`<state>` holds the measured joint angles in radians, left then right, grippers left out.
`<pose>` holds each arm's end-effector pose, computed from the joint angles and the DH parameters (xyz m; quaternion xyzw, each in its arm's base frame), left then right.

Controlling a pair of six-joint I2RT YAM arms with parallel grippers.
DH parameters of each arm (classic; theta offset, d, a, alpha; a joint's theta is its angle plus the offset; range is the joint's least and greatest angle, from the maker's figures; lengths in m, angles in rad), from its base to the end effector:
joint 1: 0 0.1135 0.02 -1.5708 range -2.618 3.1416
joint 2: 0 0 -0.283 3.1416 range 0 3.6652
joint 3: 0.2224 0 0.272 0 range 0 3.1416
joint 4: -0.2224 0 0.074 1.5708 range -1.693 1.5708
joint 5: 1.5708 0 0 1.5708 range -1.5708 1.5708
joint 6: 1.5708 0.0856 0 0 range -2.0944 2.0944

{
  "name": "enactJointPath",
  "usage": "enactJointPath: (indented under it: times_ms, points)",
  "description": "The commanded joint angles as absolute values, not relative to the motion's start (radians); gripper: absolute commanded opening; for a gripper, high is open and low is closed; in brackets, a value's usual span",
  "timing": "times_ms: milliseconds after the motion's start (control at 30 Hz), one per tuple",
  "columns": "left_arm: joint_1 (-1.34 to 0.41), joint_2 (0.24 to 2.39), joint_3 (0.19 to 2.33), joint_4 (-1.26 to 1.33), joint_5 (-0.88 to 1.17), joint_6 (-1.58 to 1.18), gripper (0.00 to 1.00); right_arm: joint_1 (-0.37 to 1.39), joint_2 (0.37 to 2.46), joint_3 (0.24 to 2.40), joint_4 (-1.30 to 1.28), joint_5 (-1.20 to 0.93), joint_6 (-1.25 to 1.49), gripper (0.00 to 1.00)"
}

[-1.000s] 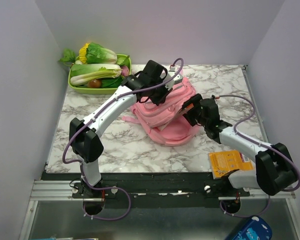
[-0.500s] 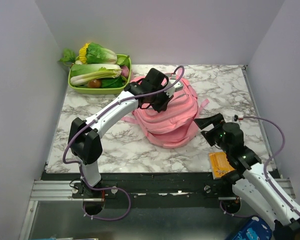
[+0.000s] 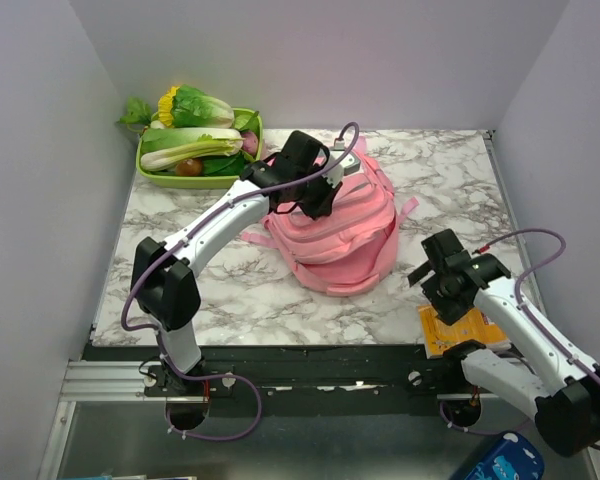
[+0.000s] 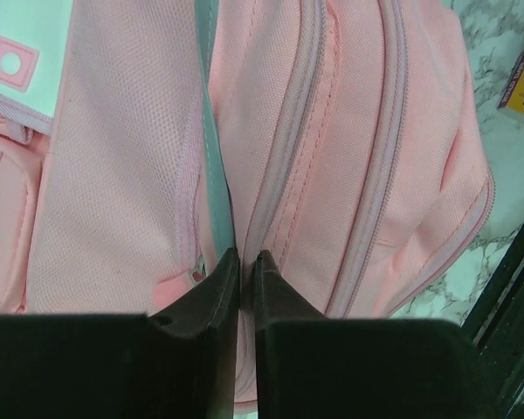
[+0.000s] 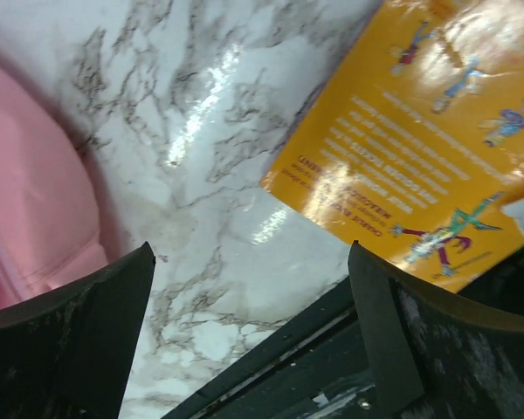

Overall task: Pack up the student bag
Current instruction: Place the book in the student bag, then move the book to the center of the board.

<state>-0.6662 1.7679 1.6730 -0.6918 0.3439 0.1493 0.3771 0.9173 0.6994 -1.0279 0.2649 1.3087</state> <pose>0.3394 -0.3035 0.3162 0.4211 0.8099 -0.2491 0.3235 0.1663 0.0417 0.1910 0.4584 0.8644 0.0330 0.2040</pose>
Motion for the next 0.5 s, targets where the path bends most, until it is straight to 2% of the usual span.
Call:
enactJointPath:
  times_ms: [0, 100, 233, 333, 467]
  points:
    - [-0.66, 1.701, 1.698, -0.618, 0.41, 0.127, 0.19, 0.374, 1.0, 0.796, -1.232, 0.377, 1.299, 1.0]
    - [-0.646, 1.698, 1.698, -0.612, 0.429, 0.112, 0.26, 0.376, 1.025, 0.799, -1.198, 0.374, 1.224, 0.97]
    - [-0.632, 1.704, 1.7, -0.606, 0.451, 0.089, 0.33, 0.39, 1.04, 0.775, -1.12, 0.325, 1.074, 0.84]
    - [-0.63, 1.703, 1.697, -0.604, 0.456, 0.087, 0.39, 0.396, 1.077, 0.755, -1.105, 0.279, 1.013, 0.78]
    - [-0.626, 1.689, 1.686, -0.597, 0.459, 0.083, 0.48, 0.42, 1.123, 0.736, -1.101, 0.223, 0.966, 0.77]
